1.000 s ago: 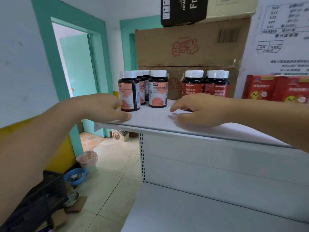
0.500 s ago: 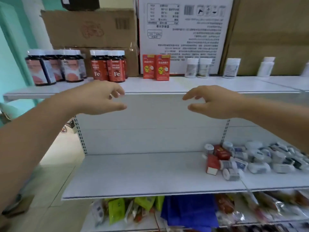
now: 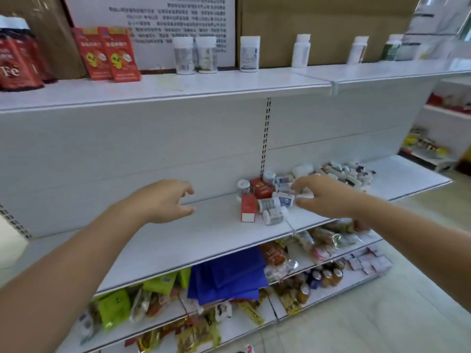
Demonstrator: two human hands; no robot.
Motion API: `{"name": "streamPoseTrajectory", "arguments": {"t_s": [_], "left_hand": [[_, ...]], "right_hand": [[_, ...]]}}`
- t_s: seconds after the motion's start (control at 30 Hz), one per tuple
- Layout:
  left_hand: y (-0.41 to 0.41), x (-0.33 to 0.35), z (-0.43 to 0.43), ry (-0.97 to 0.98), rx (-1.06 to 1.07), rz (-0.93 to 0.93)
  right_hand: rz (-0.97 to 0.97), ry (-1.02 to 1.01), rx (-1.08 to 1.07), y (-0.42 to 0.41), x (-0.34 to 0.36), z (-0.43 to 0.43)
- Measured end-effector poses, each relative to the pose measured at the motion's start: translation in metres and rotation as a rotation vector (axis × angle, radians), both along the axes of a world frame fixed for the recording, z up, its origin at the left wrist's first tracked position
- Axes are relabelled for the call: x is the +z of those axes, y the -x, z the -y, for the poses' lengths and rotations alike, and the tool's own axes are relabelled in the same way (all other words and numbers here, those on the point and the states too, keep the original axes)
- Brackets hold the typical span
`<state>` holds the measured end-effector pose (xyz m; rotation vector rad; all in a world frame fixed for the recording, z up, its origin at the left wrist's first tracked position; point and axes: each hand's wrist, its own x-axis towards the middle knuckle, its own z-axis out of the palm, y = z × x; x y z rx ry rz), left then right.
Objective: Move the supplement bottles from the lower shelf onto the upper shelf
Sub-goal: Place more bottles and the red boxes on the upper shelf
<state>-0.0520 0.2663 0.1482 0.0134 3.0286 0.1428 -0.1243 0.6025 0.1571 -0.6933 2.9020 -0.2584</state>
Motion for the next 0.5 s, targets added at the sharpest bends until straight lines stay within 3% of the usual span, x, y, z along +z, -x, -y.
{"name": "streamPoseTrajectory", "arguments": {"t_s": [0.33,0.5], "left_hand": [[0.156,-0.113,-0.043,-0.220,0.008,0.092],[0.231,-0.161,-0.071,-0.297,0.029,0.120]], "right_hand": [[0.181,0.096,-0.162,0.123,-0.121,-0.001],[0.214,-0.005,-0.081,0.185,-0.188,0.007]]}}
